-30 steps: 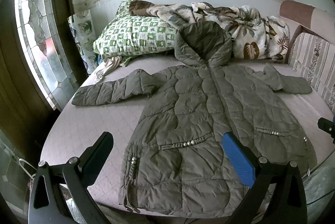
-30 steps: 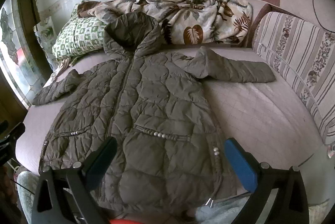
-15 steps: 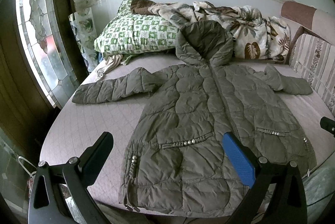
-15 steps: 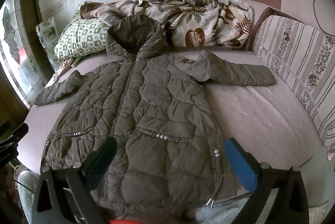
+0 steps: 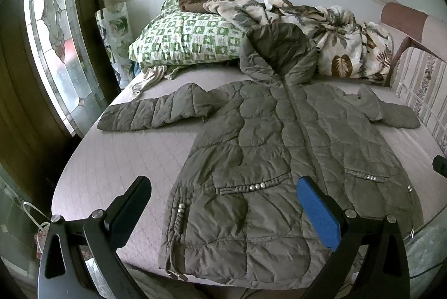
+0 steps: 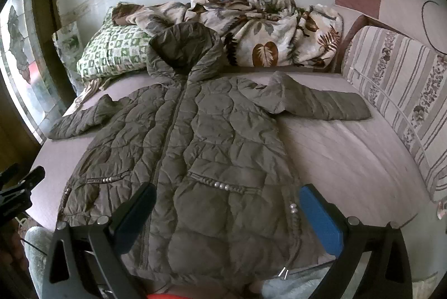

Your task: Fold large clothes

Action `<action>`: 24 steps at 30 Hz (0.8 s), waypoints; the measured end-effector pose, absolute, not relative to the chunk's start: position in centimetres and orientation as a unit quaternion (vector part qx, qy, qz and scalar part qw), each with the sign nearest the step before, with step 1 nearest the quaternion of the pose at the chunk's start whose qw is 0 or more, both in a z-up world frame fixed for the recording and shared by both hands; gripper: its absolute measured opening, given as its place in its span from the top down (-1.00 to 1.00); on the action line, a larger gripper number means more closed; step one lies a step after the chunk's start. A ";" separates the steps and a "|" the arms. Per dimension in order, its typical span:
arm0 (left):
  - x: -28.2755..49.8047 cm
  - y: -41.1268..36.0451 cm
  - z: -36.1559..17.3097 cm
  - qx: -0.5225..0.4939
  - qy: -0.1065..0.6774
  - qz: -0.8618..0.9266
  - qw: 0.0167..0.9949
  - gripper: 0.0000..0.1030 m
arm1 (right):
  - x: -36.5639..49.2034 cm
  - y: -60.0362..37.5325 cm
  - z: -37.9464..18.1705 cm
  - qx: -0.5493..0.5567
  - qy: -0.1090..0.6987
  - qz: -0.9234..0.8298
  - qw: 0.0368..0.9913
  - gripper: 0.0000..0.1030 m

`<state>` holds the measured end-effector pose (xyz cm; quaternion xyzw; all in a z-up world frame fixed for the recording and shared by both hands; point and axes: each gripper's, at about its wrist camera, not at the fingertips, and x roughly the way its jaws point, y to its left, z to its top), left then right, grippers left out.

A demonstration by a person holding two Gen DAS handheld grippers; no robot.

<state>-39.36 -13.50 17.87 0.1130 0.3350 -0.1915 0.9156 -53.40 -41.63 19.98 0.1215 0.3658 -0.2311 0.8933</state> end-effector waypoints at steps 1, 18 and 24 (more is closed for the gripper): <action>-39.3 -13.5 17.8 0.113 0.336 -0.191 0.915 -1.00 | -53.3 -41.6 20.0 0.121 0.366 -0.230 0.893 -1.00; -36.6 -12.8 16.1 0.104 0.359 -0.178 0.910 -1.00 | -50.9 -40.7 19.7 0.073 0.352 -0.229 0.905 -1.00; -35.2 -12.3 15.2 0.101 0.372 -0.170 0.907 -1.00 | -49.2 -40.4 19.4 0.079 0.380 -0.218 0.895 -1.00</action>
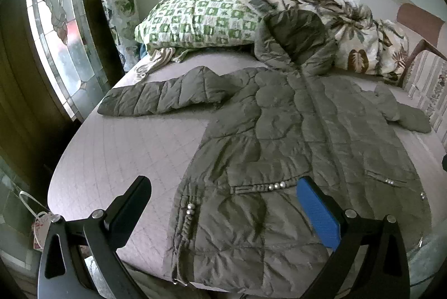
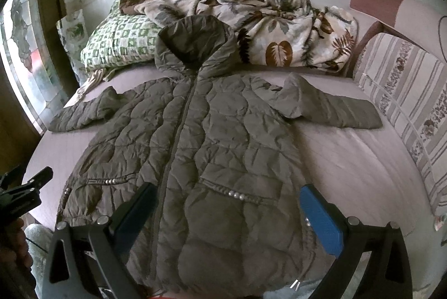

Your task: Fold large clothes

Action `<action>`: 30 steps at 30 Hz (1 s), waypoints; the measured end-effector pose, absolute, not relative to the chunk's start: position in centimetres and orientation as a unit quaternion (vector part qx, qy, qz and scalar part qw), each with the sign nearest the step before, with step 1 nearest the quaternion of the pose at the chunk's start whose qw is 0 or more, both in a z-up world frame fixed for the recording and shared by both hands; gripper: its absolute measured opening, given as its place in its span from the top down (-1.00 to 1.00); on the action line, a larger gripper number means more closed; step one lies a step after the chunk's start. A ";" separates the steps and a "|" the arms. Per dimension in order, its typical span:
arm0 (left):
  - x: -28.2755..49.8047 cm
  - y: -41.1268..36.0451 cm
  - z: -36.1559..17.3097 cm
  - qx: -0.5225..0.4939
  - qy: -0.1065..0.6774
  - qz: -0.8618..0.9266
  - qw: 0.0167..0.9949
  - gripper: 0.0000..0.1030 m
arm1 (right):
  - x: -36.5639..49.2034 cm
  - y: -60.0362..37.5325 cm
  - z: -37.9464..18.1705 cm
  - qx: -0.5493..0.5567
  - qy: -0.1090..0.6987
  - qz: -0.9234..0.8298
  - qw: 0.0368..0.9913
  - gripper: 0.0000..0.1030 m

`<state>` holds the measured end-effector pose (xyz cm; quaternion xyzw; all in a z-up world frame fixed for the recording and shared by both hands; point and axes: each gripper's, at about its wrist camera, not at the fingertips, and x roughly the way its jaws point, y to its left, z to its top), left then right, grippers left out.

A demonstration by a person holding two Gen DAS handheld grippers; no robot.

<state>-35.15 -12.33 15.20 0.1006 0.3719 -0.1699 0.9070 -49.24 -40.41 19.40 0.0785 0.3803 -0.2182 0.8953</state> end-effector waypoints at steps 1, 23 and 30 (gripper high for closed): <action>-34.8 -12.2 15.1 0.102 0.374 -0.169 0.906 -1.00 | -49.0 -40.4 19.4 0.081 0.382 -0.216 0.895 -1.00; -23.6 -6.5 11.6 0.046 0.441 -0.098 0.891 -1.00 | -40.8 -37.8 18.1 0.053 0.397 -0.145 0.904 -1.00; -12.5 -1.1 8.3 0.022 0.478 -0.012 0.878 -1.00 | -38.2 -37.8 16.8 0.043 0.409 -0.136 0.901 -1.00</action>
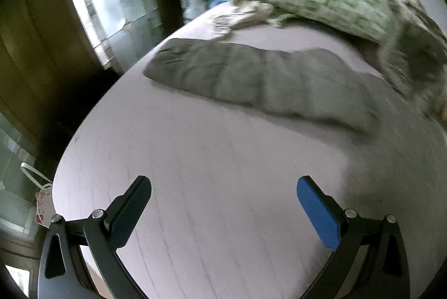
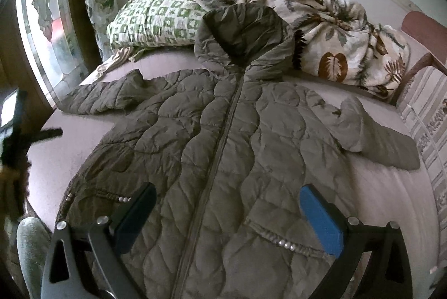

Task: Fold large clothes
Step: 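Grasp the green coat's sleeve cuff with the left tool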

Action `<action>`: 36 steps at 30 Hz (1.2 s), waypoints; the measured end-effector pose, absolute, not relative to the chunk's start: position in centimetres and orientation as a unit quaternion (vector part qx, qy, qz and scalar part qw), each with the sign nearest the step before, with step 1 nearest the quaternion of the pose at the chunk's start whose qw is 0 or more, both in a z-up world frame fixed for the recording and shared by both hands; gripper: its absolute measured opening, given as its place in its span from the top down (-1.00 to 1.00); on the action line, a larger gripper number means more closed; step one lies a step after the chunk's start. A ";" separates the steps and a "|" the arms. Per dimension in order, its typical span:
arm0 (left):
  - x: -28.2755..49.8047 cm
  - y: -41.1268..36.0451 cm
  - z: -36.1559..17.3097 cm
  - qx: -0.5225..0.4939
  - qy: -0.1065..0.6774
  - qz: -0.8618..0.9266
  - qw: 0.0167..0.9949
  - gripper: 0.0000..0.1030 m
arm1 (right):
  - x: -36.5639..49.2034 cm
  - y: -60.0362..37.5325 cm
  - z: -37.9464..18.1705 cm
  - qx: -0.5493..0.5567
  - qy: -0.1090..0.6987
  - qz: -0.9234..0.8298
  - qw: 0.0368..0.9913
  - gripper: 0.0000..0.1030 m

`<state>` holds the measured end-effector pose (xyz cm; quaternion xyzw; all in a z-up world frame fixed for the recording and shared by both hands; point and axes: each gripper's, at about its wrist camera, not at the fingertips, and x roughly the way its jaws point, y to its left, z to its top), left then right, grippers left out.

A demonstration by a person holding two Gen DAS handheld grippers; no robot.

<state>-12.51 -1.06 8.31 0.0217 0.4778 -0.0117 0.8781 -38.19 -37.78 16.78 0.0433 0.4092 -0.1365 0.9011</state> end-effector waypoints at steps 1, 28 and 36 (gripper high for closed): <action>-11.3 -0.5 8.0 0.016 0.480 -0.007 0.877 -1.00 | -37.9 -37.8 16.6 0.043 0.411 -0.135 0.901 -1.00; 6.7 4.6 2.4 -0.039 0.483 0.048 0.873 0.47 | -30.3 -39.1 11.5 0.020 0.467 -0.132 0.874 -1.00; 5.1 4.3 5.3 -0.044 0.445 0.032 0.894 0.70 | -29.5 -40.3 10.5 0.029 0.476 -0.136 0.869 -1.00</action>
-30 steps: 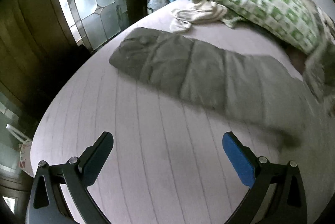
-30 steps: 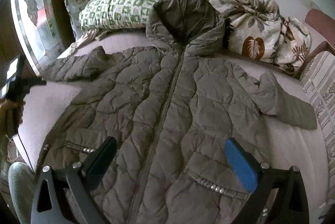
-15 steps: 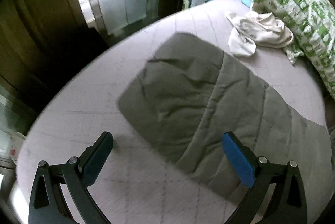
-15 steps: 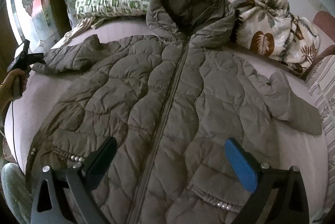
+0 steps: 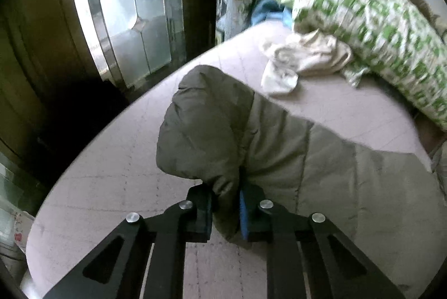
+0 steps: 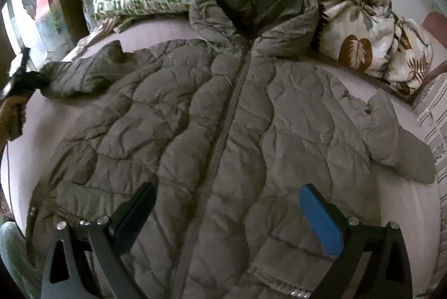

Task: Fold large clothes
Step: 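Grasp the green coat's sleeve cuff with the left tool, then fold the held sleeve across the coat body with the left tool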

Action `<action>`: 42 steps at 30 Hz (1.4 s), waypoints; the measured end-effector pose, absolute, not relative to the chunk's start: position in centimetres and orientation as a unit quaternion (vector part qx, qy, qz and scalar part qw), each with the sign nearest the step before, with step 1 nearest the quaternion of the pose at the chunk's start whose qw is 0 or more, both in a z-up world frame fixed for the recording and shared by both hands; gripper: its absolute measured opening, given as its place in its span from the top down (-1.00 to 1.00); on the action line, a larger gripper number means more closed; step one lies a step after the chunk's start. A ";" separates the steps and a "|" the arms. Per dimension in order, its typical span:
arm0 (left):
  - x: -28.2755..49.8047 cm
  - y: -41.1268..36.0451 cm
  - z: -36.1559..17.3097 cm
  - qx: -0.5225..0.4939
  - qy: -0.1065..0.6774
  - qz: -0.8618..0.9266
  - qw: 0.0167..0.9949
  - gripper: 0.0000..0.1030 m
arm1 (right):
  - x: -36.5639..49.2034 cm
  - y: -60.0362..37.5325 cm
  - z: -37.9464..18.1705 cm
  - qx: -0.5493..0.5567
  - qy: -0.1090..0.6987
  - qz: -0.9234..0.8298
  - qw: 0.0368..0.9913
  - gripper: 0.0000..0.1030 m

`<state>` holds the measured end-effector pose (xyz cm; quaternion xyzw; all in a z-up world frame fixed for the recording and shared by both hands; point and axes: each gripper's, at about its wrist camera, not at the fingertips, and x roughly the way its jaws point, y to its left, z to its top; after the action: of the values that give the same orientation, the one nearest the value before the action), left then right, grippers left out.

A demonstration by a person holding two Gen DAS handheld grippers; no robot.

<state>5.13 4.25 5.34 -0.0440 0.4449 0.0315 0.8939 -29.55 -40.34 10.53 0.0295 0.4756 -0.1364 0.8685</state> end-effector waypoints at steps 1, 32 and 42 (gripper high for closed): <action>4.7 4.1 6.0 -0.036 0.434 0.030 0.899 0.71 | -29.6 -40.6 10.5 0.031 0.477 -0.140 0.867 -1.00; -16.4 -28.6 20.6 0.064 0.303 -0.346 0.886 0.72 | -37.7 -50.0 13.3 0.115 0.409 -0.216 0.879 -1.00; -20.2 -34.7 13.1 0.109 0.411 -0.388 0.818 -0.15 | -39.0 -53.4 13.1 0.137 0.405 -0.238 0.872 -1.00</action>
<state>-20.20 -34.65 13.05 0.1091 0.4106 -0.3877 0.8180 -39.01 -53.43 13.06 0.1371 0.4046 -0.2379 0.8723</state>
